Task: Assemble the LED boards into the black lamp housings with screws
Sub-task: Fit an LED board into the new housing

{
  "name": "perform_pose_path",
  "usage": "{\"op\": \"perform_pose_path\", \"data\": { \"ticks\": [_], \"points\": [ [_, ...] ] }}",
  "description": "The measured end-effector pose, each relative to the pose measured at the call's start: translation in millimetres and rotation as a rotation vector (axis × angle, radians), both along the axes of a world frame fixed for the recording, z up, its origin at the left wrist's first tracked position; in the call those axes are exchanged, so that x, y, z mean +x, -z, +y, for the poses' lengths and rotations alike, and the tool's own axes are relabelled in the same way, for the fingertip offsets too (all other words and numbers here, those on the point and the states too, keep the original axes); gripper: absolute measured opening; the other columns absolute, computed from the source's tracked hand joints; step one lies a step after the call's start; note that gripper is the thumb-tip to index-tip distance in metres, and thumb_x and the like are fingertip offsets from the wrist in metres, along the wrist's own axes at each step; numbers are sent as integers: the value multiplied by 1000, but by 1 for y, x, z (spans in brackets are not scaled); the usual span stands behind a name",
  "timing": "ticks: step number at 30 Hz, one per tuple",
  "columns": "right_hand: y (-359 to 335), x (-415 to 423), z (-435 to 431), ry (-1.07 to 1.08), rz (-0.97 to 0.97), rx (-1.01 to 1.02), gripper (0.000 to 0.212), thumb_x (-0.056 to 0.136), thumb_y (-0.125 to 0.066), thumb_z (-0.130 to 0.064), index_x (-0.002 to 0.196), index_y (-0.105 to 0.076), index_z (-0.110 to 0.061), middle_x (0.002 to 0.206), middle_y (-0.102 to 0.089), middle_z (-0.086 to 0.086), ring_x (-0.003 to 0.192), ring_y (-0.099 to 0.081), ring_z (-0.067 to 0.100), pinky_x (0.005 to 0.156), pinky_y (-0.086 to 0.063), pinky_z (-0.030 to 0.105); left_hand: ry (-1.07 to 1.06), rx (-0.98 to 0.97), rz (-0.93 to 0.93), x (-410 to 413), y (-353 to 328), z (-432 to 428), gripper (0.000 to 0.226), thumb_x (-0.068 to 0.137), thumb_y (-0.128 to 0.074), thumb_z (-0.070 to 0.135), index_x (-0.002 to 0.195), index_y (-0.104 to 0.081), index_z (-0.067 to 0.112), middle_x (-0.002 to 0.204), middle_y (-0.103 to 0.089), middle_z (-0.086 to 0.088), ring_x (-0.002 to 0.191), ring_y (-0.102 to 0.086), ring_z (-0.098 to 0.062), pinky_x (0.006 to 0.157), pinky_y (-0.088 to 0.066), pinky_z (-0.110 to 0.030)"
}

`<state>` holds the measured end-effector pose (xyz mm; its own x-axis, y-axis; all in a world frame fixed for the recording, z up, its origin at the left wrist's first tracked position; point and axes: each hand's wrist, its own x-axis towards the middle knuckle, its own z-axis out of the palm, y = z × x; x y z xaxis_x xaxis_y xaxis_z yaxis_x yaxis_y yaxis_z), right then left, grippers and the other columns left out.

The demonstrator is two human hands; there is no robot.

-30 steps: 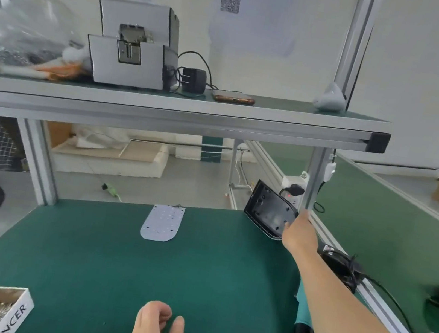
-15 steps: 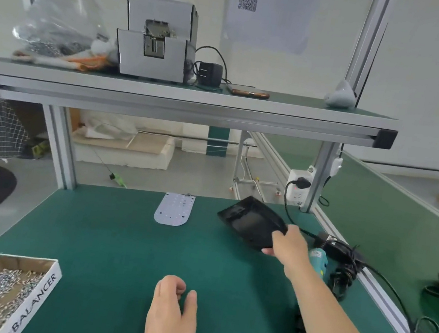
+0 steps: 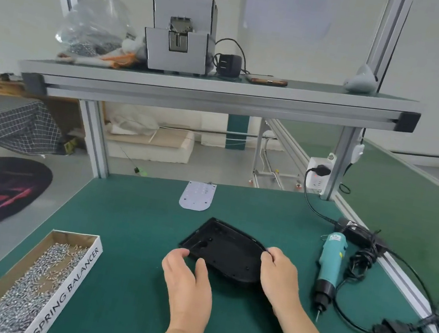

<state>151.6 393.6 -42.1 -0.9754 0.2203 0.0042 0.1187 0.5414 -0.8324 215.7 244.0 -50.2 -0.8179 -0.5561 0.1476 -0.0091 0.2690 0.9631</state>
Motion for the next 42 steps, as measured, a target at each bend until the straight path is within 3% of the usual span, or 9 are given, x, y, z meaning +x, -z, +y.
{"op": "perform_pose_path", "data": {
  "ticks": [6, 11, 15, 18, 21, 27, 31, 37, 42],
  "points": [
    [4, 8, -11, -71, 87, 194, 48, 93, -55, -47, 61, -38, -15, 64, -49, 0, 59, -43, 16, 55, -36, 31, -20, 89, -5, -2, 0, -3, 27, 102, -51, 15, 129, -44, 14, 127, -41, 2, 117, -47, -23, 105, -41, -43],
    [6, 7, -10, -93, 110, 262, 38, 91, -57, -53, 68, -49, -23, 79, -55, -8, 71, -51, 6, 60, -37, 25, -129, 292, 44, -21, -5, -22, 24, 101, -54, 18, 122, -45, 15, 118, -49, -1, 109, -51, -19, 96, -39, -34],
    [2, 5, -10, -152, 70, 220, 21, 91, -58, -53, 81, -56, -34, 92, -59, -18, 84, -53, -5, 64, -33, 16, -223, 186, 49, -76, -24, -68, 21, 97, -51, 15, 81, -39, 16, 76, -40, 3, 64, -37, -18, 59, -30, -34],
    [-2, 5, -11, -161, 71, 203, 22, 89, -58, -56, 82, -56, -35, 92, -59, -19, 84, -54, -6, 67, -36, 19, -233, 85, -105, -126, -37, -100, 24, 96, -48, 12, 74, -38, 11, 71, -40, -6, 56, -36, -20, 54, -29, -33],
    [-4, 7, -12, -158, 84, 198, 23, 88, -57, -57, 82, -56, -35, 91, -60, -17, 83, -55, -3, 72, -41, 23, -118, -64, -335, -167, -46, -113, 23, 98, -56, 23, 103, -58, 0, 97, -62, -19, 80, -60, -35, 68, -46, -36],
    [-4, 6, -14, -164, 76, 220, 25, 90, -53, -54, 77, -52, -32, 89, -56, -11, 82, -53, 0, 71, -37, 18, 88, -307, -593, -224, -61, -95, 52, 88, -68, 52, 101, -51, 4, 116, -60, -14, 103, -61, -32, 75, -51, -34],
    [-1, 4, -15, -133, 72, 245, 28, 90, -52, -52, 76, -48, -28, 87, -53, -8, 78, -52, 1, 67, -35, 13, 76, -417, -690, -252, -57, -83, 73, 80, -68, 65, 120, -54, 7, 127, -55, -13, 115, -56, -32, 98, -51, -39],
    [-1, 0, -16, -115, 75, 257, 30, 93, -48, -49, 76, -42, -25, 89, -49, -3, 75, -50, 5, 68, -35, 14, 25, -703, -866, -272, -42, -76, 103, 66, -73, 75, 139, -41, 11, 135, -47, -11, 127, -45, -30, 101, -42, -37],
    [0, 0, -14, -121, 86, 231, 30, 95, -48, -47, 77, -42, -24, 88, -49, -3, 78, -52, 7, 70, -37, 18, 44, -711, -988, -274, -46, -81, 107, 66, -69, 80, 144, -39, 14, 128, -48, -2, 126, -48, -24, 91, -44, -32]
  ]
}}
